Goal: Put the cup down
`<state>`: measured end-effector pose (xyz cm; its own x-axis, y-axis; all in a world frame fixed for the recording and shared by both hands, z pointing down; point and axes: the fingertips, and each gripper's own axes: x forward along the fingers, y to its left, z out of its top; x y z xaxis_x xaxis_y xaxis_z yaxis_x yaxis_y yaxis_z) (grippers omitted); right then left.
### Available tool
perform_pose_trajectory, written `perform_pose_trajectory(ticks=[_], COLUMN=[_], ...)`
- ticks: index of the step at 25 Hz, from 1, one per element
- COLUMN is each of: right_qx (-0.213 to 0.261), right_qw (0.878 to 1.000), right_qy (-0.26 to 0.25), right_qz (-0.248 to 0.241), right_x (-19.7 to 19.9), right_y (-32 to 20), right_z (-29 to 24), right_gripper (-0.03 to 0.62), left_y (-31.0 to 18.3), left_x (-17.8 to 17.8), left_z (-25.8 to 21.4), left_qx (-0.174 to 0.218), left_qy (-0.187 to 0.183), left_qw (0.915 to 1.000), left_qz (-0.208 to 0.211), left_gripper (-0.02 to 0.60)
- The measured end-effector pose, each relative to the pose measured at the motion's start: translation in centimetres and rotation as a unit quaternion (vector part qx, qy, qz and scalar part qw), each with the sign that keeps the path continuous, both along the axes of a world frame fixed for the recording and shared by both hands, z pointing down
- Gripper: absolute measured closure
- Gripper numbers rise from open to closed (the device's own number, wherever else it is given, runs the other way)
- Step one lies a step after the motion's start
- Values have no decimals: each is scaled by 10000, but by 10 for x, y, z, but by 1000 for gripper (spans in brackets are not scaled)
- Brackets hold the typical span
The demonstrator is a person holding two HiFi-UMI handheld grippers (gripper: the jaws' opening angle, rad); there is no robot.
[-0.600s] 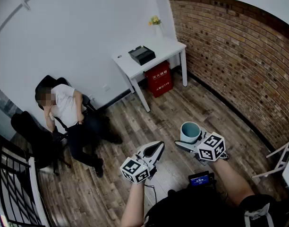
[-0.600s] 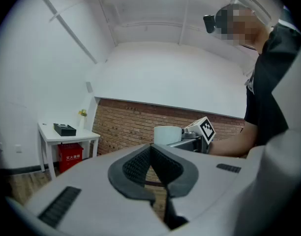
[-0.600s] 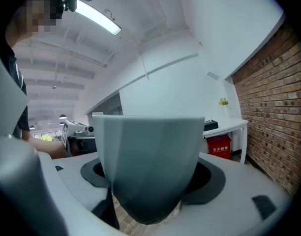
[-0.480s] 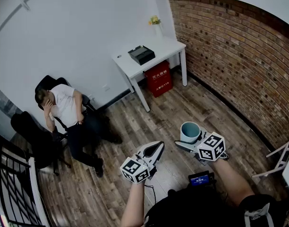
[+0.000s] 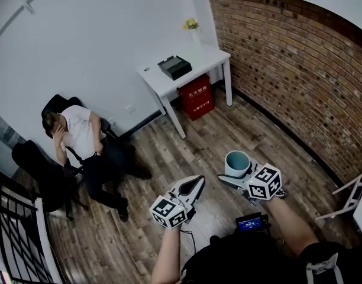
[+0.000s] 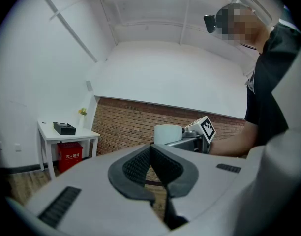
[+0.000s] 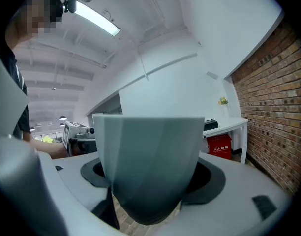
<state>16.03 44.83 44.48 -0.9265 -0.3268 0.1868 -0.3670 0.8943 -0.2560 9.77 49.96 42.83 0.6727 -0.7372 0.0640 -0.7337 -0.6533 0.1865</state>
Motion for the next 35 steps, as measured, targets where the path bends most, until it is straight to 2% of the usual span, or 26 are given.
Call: perform_pose_trajectory(ticks=[22, 35], right_qx=[-33, -141], right_qw=[9999, 9999], right_qy=[84, -62], right_qz=[-86, 34], right_x=[1, 36], right_y=[0, -21], right_z=[7, 11], right_gripper=[204, 203], left_y=[-3, -22], left_x=[4, 32], left_z=[6, 7], left_qx=[-87, -154], left_qy=[9, -113], left_qw=[10000, 9998], left_qz=[22, 41], left_gripper=[574, 574])
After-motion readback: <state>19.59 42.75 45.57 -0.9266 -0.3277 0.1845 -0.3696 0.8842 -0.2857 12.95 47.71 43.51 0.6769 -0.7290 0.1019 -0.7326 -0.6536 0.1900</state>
